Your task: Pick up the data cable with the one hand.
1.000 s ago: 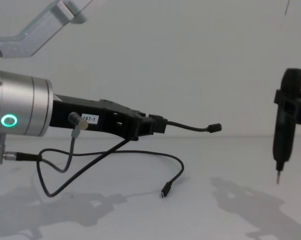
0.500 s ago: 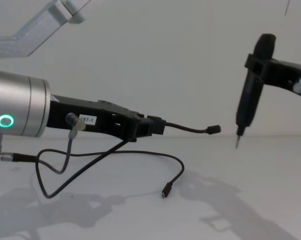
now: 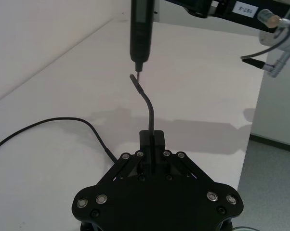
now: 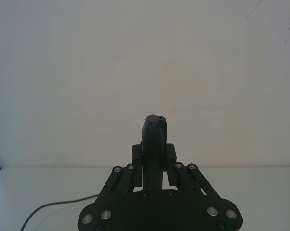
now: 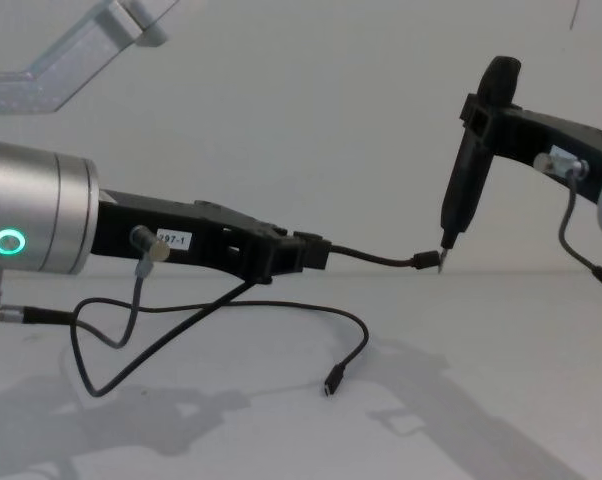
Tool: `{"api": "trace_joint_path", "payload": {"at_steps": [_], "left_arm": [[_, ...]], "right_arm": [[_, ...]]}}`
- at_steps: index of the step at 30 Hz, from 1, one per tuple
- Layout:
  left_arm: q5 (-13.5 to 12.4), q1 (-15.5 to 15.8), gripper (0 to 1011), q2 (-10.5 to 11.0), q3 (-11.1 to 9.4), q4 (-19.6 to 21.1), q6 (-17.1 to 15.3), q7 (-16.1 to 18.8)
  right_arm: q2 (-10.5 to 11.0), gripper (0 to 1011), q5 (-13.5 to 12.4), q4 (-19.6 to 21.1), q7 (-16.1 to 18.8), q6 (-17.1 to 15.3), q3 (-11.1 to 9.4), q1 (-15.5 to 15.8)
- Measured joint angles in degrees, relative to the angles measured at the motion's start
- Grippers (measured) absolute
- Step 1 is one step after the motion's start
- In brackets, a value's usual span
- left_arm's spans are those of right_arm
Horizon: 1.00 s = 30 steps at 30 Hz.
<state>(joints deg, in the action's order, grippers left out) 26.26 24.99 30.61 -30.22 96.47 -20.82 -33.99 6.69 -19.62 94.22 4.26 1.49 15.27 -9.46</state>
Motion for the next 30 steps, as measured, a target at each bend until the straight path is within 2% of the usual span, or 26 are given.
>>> {"api": "trace_joint_path", "payload": {"at_steps": [13, 30], "left_arm": [[0.00, -0.05, 40, 0.06, 0.00, 0.07, -0.05, 0.01], [-0.01, -0.06, 40, 0.09, 0.00, 0.10, -0.05, 0.01]], "right_arm": [[-1.92, 279, 1.36, -5.59, 0.05, 2.68, -0.71, -3.49], [-2.55, 279, 1.54, -5.92, 0.67, 1.83, -1.58, -3.89]]}}
